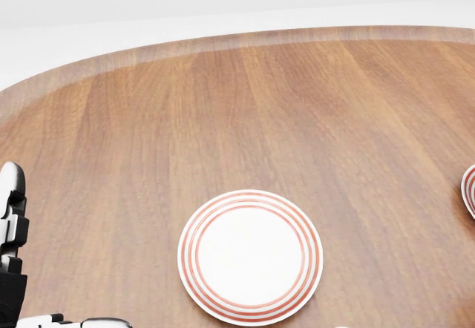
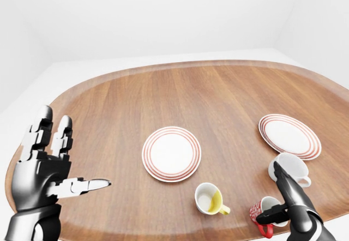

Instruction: Put the red mug on the left plate.

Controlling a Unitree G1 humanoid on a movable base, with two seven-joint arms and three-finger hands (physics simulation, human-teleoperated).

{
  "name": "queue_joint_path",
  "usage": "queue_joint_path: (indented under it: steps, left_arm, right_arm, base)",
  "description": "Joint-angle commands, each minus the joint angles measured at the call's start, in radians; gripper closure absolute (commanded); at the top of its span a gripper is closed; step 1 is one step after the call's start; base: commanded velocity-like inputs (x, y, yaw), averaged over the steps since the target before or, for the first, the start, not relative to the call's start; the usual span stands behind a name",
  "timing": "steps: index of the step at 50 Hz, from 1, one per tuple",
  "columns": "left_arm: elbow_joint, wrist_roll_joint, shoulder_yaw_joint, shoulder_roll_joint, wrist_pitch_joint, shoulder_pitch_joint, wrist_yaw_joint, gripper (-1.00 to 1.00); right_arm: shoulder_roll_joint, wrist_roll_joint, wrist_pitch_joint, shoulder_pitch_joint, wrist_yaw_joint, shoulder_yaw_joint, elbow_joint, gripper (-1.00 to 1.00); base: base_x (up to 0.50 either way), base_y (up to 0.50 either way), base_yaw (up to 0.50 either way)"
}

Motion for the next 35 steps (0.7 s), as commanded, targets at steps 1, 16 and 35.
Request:
queue_joint_path:
  steps: [1, 16, 35]
  left_arm:
    - [-0.006, 0.001, -0.001, 0.000, 0.000, 0.000, 0.001, -1.00]
    - [-0.009, 0.005, -0.006, 0.002, 0.000, -0.004, 0.004, -1.00]
    - [-0.008, -0.003, 0.008, -0.003, 0.000, -0.001, -0.004, -1.00]
  right_arm:
    - [0.008, 0.008, 0.000, 0.022, 0.015, 0.003, 0.033, -1.00]
    - [0.019, 0.040, 0.000, 0.052, -0.025, -0.044, 0.106, -1.00]
    - [-0.058, 0.141, 0.000, -0.029, -0.129, 0.064, 0.325, -1.00]
  base:
    - [0.00, 0.00, 0.00]
    - [0.00, 0.00, 0.00]
    - [0.00, 0.00, 0.00]
